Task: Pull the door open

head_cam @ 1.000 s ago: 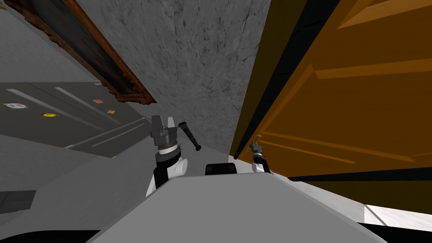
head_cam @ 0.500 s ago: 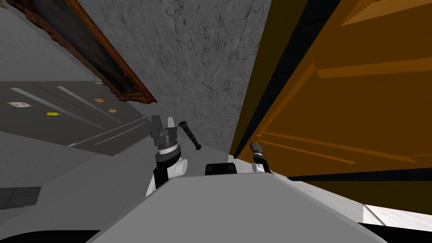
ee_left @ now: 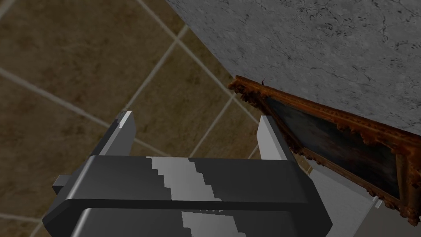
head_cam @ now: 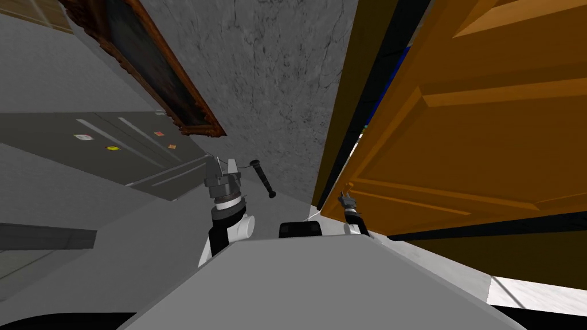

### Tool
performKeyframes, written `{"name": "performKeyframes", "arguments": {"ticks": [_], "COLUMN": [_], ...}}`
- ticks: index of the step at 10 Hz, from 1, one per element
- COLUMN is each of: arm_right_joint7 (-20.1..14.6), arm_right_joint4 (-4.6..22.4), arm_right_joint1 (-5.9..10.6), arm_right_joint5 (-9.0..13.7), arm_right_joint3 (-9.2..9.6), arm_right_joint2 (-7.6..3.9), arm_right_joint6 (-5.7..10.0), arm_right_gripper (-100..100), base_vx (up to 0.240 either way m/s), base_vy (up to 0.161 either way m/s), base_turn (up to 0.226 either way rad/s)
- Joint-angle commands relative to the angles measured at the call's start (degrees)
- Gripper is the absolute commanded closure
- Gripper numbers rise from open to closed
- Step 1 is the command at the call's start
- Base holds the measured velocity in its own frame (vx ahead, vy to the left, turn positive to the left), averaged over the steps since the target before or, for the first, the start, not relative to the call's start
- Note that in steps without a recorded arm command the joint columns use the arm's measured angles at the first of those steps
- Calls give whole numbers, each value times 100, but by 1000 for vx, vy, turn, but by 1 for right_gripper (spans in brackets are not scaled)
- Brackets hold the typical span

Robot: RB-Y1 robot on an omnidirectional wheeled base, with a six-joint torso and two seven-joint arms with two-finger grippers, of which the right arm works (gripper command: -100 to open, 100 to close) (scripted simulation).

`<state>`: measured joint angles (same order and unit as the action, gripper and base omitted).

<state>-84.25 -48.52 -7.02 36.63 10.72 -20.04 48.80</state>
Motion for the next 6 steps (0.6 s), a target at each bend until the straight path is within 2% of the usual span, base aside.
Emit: {"name": "performKeyframes", "arguments": {"ticks": [1, 3, 4, 6], "arm_right_joint7": [-124, -244, -191, -341], "arm_right_joint4": [-32, -90, -97, -129], "arm_right_joint1": [-37, -76, -70, -160], "arm_right_joint5": [-54, -118, -92, -164], "arm_right_joint3": [113, 249, 201, 355], "arm_right_joint2": [-89, -171, -142, -248], "arm_right_joint6": [30, 50, 20, 99], "arm_right_gripper": [100, 100, 100, 100], "base_vx": [-218, -216, -84, -162], "base_vy": [-6, -22, -20, 4], "base_turn": [89, 78, 33, 98]}}
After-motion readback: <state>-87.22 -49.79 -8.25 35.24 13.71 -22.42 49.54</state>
